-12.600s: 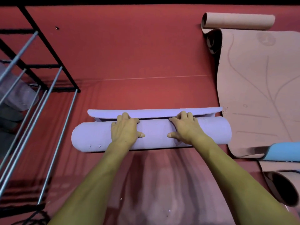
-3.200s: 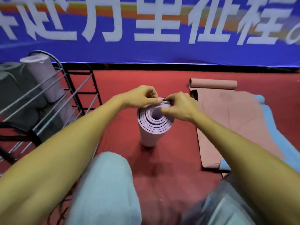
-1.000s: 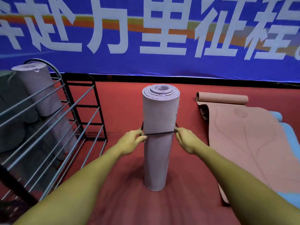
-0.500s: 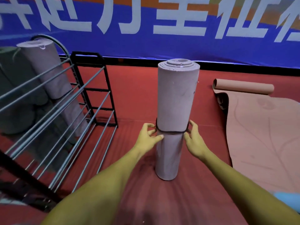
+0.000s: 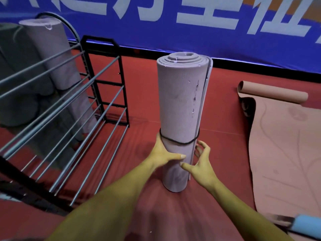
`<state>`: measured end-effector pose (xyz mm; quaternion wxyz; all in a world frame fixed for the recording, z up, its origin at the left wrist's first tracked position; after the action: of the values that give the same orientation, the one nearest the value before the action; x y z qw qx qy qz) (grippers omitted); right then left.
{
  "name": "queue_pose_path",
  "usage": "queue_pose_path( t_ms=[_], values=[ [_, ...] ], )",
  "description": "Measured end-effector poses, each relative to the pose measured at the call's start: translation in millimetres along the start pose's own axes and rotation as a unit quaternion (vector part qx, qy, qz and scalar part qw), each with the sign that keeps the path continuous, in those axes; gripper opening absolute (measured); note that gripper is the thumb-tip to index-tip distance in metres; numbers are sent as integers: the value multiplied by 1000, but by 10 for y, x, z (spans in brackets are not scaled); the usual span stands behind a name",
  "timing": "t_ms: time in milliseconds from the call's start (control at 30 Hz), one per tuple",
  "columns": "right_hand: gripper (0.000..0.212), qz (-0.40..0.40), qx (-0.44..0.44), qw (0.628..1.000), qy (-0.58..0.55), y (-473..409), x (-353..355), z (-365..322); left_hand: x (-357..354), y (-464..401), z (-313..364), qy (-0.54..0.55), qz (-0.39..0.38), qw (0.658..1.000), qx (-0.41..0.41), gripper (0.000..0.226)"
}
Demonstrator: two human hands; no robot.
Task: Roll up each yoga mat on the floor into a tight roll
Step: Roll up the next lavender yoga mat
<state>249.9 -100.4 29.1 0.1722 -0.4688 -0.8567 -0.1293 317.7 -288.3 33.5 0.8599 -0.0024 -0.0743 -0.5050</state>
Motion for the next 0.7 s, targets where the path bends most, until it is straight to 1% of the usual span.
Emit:
queue_pose_path(
  t_ms=[67,167,200,300,333,467,600,700],
  values=[
    [116,-7,-10,1000,-5,12,21,27,-24,15,-7,-4,15,1000,7,118],
    [117,6,-8,1000,5,52,82,103,-46,58,71,-8,36,999,3,117],
    [120,15,-14,1000,10,98,92,108,-57,67,143,-7,35,999,0,118],
    [140,42,-36,998,24,241,115,143,-99,98,509,-12,24,999,-26,122],
    [142,50,-33,998,25,278,127,127,-104,108,672,-15,21,999,-35,122],
    [142,116,-1,993,23,466,275,-436,-75,142,1426,-34,8,997,-71,120],
    [129,162,54,985,3,542,445,-1129,161,322,2200,-28,-20,993,-113,111],
    [123,185,101,977,-15,636,553,-1631,453,551,2432,-36,-52,987,-145,120]
  ],
)
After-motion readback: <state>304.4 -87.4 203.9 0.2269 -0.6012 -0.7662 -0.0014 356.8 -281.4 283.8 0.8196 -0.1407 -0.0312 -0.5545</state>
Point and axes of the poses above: each hand's wrist, its own y-axis away from the middle knuckle, its own x-axis out of the back of the hand, z = x × y, the point moved 3 cm from there along -y, towards the middle knuckle, and after that the axes turned 1 degree about y, right-handed, at the moved point
